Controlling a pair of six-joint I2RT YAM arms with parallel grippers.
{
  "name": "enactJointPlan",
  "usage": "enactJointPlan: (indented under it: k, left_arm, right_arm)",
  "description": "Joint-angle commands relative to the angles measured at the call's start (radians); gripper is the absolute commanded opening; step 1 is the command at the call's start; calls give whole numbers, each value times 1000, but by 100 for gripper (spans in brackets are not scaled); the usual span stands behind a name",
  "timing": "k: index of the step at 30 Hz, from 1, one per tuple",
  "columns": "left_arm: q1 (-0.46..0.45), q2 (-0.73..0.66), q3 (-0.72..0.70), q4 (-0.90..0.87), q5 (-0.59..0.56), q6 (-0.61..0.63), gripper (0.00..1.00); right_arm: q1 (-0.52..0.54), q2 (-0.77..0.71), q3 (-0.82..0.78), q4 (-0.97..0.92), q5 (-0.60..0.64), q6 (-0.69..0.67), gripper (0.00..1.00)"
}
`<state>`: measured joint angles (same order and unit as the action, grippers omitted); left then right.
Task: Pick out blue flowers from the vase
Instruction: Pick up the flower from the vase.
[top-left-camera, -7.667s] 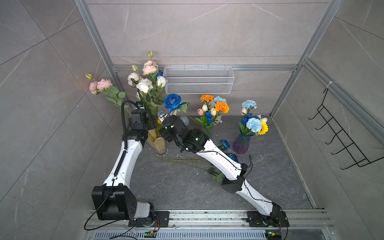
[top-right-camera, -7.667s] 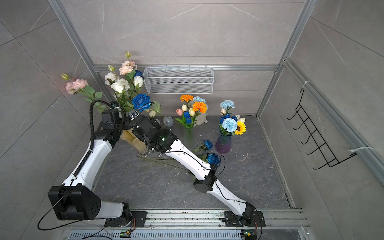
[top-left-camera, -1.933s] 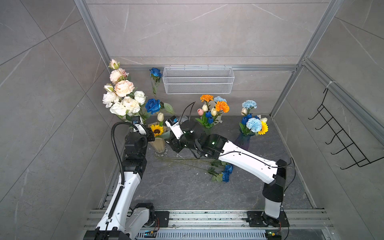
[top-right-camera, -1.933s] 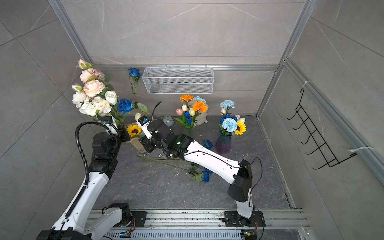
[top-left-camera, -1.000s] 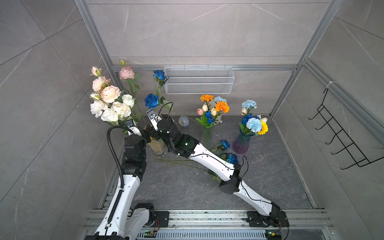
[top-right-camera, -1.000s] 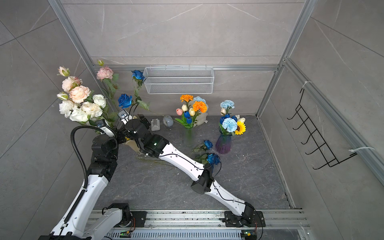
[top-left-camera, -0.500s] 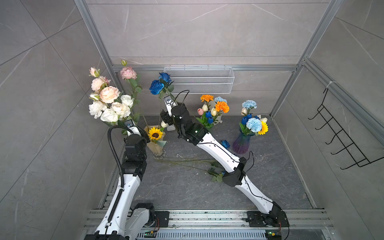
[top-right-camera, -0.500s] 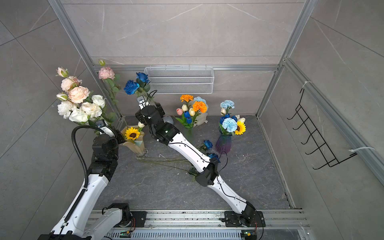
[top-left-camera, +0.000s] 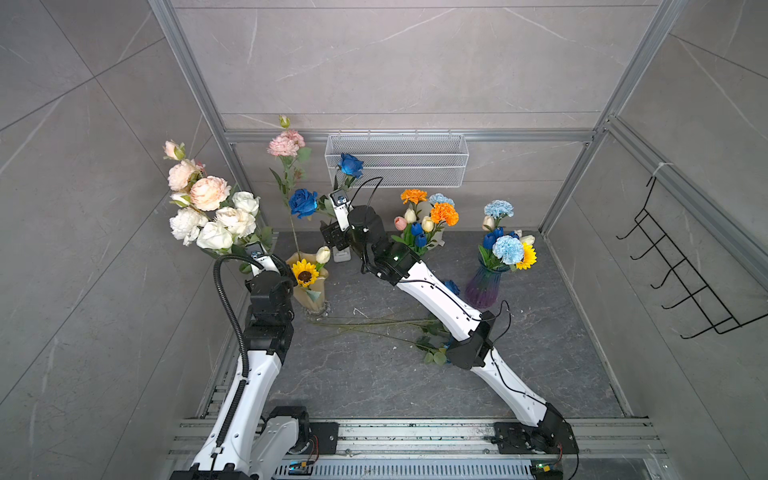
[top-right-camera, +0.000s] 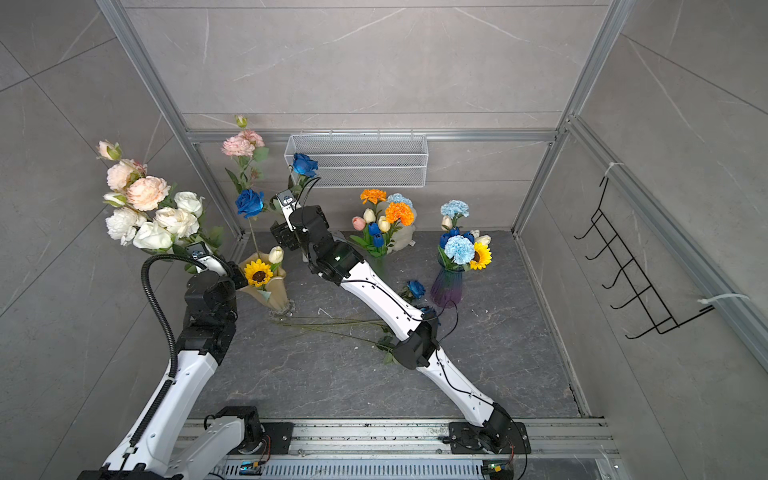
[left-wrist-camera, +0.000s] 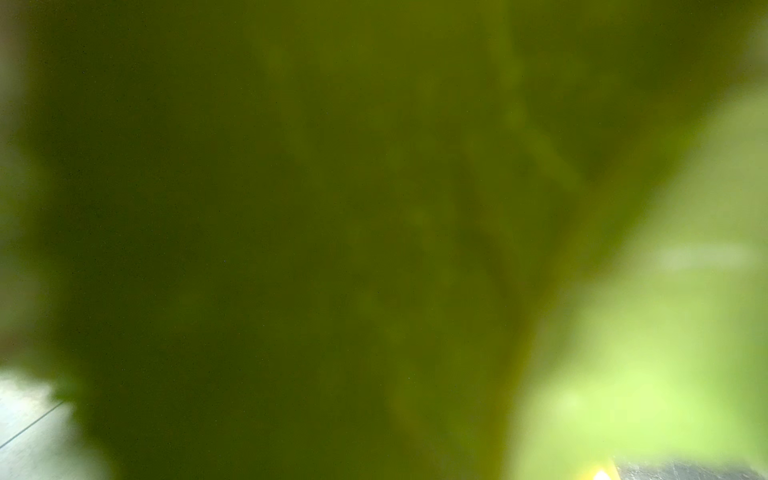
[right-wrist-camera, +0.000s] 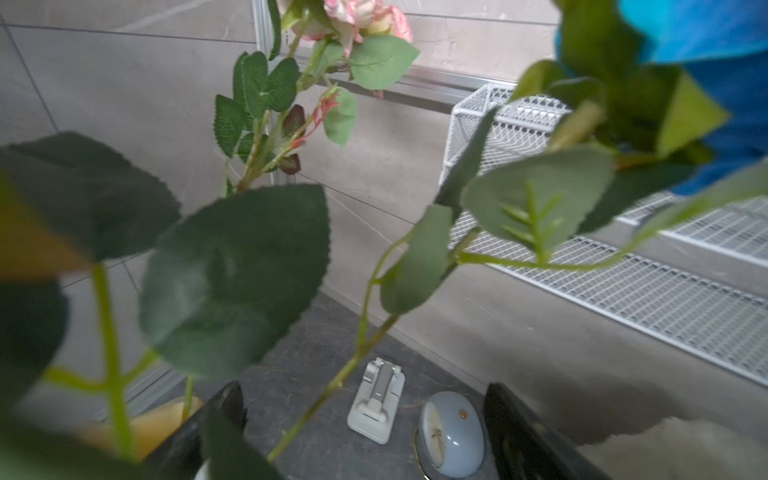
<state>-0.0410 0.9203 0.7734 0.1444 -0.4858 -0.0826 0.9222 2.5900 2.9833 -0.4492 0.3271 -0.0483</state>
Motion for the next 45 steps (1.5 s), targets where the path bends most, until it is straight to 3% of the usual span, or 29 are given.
enactJointPlan:
  k: [1, 8, 24, 29, 35, 45]
  left_arm:
    - [29, -12, -11, -52, -86, 83, 0]
    - [47, -14, -8, -75, -71, 83, 0]
    - [50, -6, -14, -49, -55, 79, 0]
    - [50, -5, -20, -40, -53, 83, 0]
    - [52, -5, -22, -38, -51, 83, 0]
    - [53, 0, -21, -37, -45, 87, 0]
  right_arm:
    - [-6, 7, -3, -2, -60, 93, 90]
    - [-7, 27, 10, -17, 30, 157, 93]
    - [-7, 73, -17, 52, -10, 222, 92]
    - [-7, 88, -14, 90, -71, 225, 83]
    - [4, 86, 23, 103, -108, 191, 50]
    - [27, 58, 78, 86, -100, 114, 44]
